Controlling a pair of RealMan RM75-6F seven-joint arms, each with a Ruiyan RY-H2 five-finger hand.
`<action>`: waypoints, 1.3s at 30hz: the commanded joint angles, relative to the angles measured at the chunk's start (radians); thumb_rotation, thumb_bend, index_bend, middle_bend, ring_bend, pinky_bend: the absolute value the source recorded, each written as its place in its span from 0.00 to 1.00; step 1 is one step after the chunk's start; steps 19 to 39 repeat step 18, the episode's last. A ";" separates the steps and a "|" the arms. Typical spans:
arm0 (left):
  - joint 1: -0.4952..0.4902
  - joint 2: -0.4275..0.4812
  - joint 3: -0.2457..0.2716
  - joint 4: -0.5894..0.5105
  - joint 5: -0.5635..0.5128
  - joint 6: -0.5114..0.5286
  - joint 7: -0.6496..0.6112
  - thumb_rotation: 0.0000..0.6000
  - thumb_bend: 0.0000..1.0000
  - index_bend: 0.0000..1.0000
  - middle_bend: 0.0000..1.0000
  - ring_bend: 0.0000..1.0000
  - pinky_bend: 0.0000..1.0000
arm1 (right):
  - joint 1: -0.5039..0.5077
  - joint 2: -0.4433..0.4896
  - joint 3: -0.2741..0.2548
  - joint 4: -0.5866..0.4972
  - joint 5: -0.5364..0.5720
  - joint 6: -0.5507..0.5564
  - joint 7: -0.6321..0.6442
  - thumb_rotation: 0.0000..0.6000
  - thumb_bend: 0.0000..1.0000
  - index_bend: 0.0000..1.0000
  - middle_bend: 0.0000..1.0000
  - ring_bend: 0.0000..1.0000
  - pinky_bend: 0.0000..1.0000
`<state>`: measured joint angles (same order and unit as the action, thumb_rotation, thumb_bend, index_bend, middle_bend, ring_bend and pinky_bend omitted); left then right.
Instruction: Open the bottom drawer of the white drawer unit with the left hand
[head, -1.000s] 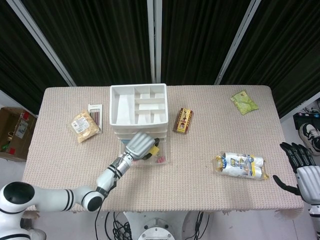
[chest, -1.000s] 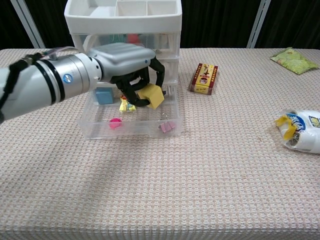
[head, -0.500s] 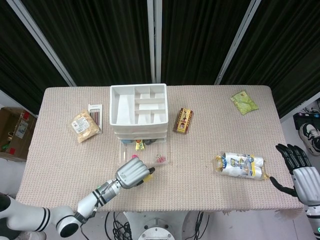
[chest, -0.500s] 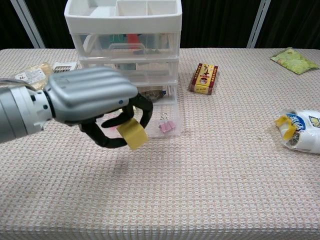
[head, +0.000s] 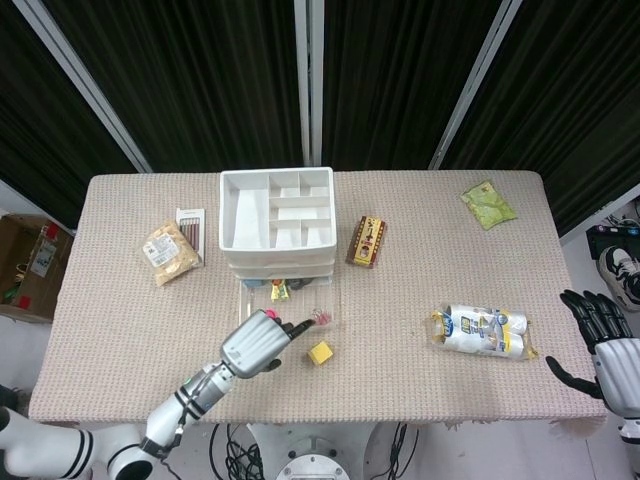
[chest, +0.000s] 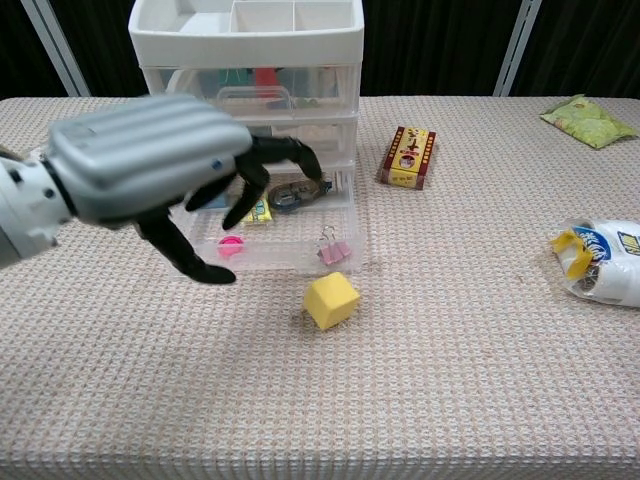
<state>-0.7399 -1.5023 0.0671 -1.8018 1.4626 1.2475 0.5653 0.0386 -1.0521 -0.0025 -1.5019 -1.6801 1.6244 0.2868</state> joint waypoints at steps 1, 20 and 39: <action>0.135 0.129 -0.003 -0.052 0.059 0.201 -0.117 1.00 0.09 0.22 0.61 0.71 0.96 | -0.001 0.001 -0.001 0.008 0.000 0.002 0.013 1.00 0.18 0.00 0.09 0.00 0.00; 0.535 0.408 0.069 0.136 -0.147 0.396 -0.391 1.00 0.09 0.20 0.27 0.25 0.26 | 0.011 -0.015 -0.002 0.037 -0.014 -0.006 0.022 1.00 0.18 0.00 0.08 0.00 0.00; 0.535 0.408 0.069 0.136 -0.147 0.396 -0.391 1.00 0.09 0.20 0.27 0.25 0.26 | 0.011 -0.015 -0.002 0.037 -0.014 -0.006 0.022 1.00 0.18 0.00 0.08 0.00 0.00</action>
